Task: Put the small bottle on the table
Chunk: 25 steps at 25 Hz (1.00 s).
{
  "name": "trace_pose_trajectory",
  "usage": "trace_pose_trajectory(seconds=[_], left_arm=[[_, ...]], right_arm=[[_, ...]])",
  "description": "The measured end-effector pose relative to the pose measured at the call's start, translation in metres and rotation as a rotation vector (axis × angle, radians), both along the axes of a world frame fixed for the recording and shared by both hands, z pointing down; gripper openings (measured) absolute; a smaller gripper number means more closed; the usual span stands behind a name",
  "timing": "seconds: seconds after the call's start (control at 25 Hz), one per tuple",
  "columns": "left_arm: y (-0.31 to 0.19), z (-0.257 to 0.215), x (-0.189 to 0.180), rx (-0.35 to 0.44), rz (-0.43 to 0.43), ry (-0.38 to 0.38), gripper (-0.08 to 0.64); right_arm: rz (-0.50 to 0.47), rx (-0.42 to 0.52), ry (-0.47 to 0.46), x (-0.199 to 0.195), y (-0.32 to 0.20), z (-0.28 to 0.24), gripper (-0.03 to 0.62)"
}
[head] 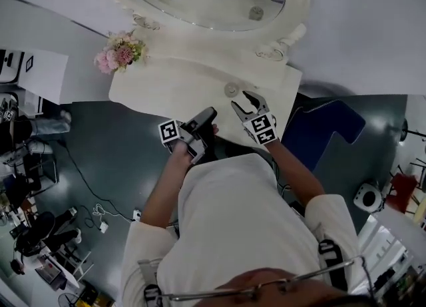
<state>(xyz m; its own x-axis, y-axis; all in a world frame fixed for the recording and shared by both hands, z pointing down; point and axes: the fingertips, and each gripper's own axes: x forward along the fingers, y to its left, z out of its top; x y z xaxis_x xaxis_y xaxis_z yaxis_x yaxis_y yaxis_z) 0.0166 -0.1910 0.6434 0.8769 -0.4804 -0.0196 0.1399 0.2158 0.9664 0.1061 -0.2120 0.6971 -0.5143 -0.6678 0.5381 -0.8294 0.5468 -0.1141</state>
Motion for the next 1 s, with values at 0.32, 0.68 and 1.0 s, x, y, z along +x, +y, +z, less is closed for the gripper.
trace_pose_trajectory(seconds=[0.32,0.68,1.0], left_arm=[[-0.008,-0.027,0.004,0.114,0.181,-0.006,0.163],[0.011,-0.046,-0.051,0.249,0.338,-0.044,0.053],[0.023,-0.067,-0.089,0.396,0.428,-0.034,0.003]], right_arm=[[0.126,0.012,0.004,0.01,0.019,-0.045,0.132],[0.245,0.061,-0.013,-0.033,0.048,-0.087,0.012],[0.35,0.09,-0.062,-0.072,0.096,-0.107,0.006]])
